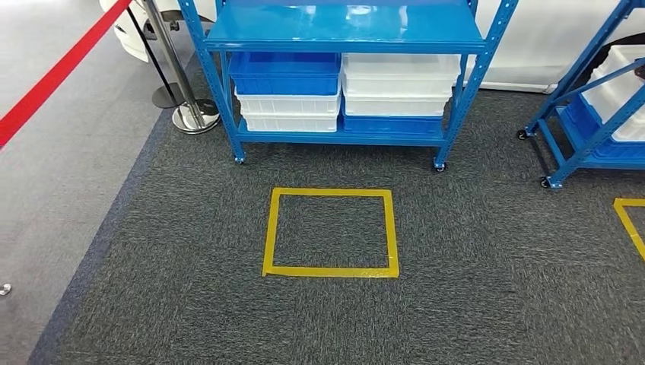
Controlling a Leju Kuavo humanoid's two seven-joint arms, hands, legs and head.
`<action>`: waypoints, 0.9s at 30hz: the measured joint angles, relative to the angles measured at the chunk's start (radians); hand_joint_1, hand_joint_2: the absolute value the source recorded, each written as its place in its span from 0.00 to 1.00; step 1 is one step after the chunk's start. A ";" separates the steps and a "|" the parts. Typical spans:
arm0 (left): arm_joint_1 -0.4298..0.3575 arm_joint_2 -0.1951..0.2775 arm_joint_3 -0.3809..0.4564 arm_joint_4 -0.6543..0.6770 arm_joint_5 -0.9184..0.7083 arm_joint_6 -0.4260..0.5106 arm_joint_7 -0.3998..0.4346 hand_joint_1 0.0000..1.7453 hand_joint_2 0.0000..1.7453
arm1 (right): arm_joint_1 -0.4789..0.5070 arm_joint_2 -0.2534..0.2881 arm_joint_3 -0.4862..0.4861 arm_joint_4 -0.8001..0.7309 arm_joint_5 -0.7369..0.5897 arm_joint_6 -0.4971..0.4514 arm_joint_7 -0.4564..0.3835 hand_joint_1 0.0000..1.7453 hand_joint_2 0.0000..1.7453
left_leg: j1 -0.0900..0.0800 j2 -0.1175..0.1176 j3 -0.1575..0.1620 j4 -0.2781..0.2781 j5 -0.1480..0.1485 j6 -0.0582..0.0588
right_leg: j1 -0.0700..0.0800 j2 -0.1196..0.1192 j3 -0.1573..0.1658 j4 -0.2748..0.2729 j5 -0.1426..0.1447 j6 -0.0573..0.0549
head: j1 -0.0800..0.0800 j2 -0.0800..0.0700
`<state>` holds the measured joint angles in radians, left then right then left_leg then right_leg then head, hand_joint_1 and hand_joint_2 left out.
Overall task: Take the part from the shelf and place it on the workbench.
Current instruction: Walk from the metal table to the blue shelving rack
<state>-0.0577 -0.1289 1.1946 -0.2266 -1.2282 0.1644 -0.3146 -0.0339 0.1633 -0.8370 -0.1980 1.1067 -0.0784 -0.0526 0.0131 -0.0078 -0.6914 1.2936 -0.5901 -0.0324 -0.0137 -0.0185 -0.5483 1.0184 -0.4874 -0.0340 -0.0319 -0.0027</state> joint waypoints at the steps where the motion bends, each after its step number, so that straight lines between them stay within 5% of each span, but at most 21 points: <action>1: 0.002 0.000 0.000 0.000 0.000 0.000 0.000 0.00 0.00 | 0.000 0.000 0.000 0.000 0.000 0.000 0.000 0.00 0.00 | 0.002 0.001 0.010 -0.018 0.021 -0.002 | 0.000 -0.005 0.002 0.001 -0.002 0.002 | 0.000 0.000; 3: 0.004 0.000 0.001 0.000 0.000 0.000 0.000 0.00 0.00 | -0.001 0.000 0.000 0.000 0.000 0.001 0.000 0.00 0.00 | 0.004 0.009 0.076 -0.149 0.088 0.001 | -0.001 -0.012 0.009 0.002 -0.008 0.007 | 0.000 0.000; 5: 0.002 0.000 0.001 0.000 -0.001 0.000 0.000 0.00 0.00 | -0.002 0.000 0.000 0.000 0.000 0.001 0.000 0.00 0.00 | -0.001 0.019 0.129 -0.258 0.121 0.012 | 0.002 -0.017 0.014 0.002 -0.015 0.018 | 0.000 0.000; 10: 0.006 0.000 0.001 0.000 -0.004 -0.001 0.002 0.00 0.00 | -0.002 0.000 0.000 0.000 0.000 0.004 0.000 0.00 0.00 | -0.002 0.011 0.159 -0.295 0.118 0.050 | -0.001 -0.006 0.015 0.040 -0.022 0.047 | 0.000 0.000; 14: 0.004 0.000 0.001 0.000 -0.007 -0.001 0.004 0.00 0.00 | -0.002 0.000 0.000 0.000 0.001 0.004 0.000 0.00 0.00 | -0.003 0.006 0.172 -0.297 0.111 0.062 | -0.002 0.014 -0.112 0.252 -0.122 0.054 | 0.000 0.000; 16: 0.006 0.000 0.001 0.000 -0.007 -0.001 0.006 0.00 0.00 | 0.001 0.000 0.000 0.000 0.001 0.005 0.000 0.00 0.00 | -0.004 0.000 0.183 -0.297 0.102 0.061 | -0.003 0.014 -0.143 0.270 -0.100 0.057 | 0.000 0.000; 19: 0.007 -0.001 0.001 0.000 -0.007 -0.001 0.009 0.00 0.00 | 0.008 0.000 0.000 0.000 0.001 0.005 0.000 0.00 0.00 | -0.005 -0.010 0.212 -0.295 0.080 0.051 | 0.000 0.016 -0.086 0.097 0.018 0.051 | 0.000 0.000; 21: 0.006 -0.002 0.001 0.000 -0.007 -0.001 0.010 0.00 0.00 | 0.008 0.000 -0.001 0.000 0.002 0.006 0.000 0.00 0.00 | -0.007 -0.012 0.218 -0.294 0.065 0.039 | 0.005 0.018 -0.063 0.031 0.032 0.037 | 0.000 0.000; 25: 0.004 -0.002 0.002 0.000 -0.007 -0.002 0.016 0.00 0.00 | 0.007 0.001 -0.001 0.000 0.004 0.015 0.000 0.00 0.00 | -0.008 -0.009 0.222 -0.250 0.055 0.019 | 0.002 0.016 -0.039 0.021 0.021 0.009 | 0.000 0.000; 27: 0.002 -0.003 0.002 0.000 -0.009 -0.002 0.018 0.00 0.00 | 0.007 0.001 -0.001 0.000 0.004 0.021 -0.001 0.00 0.50 | -0.004 -0.003 0.171 -0.156 0.033 0.011 | 0.002 0.013 -0.022 0.017 0.011 -0.002 | 0.000 0.000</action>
<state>-0.0555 -0.1321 1.1962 -0.2263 -1.2372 0.1628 -0.2963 -0.0271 0.1640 -0.8377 -0.1980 1.1108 -0.0574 -0.0533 0.0093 -0.0108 -0.5209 1.1376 -0.5567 -0.0216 -0.0119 -0.0053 -0.5706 1.0353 -0.4761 -0.0357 -0.0318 -0.0027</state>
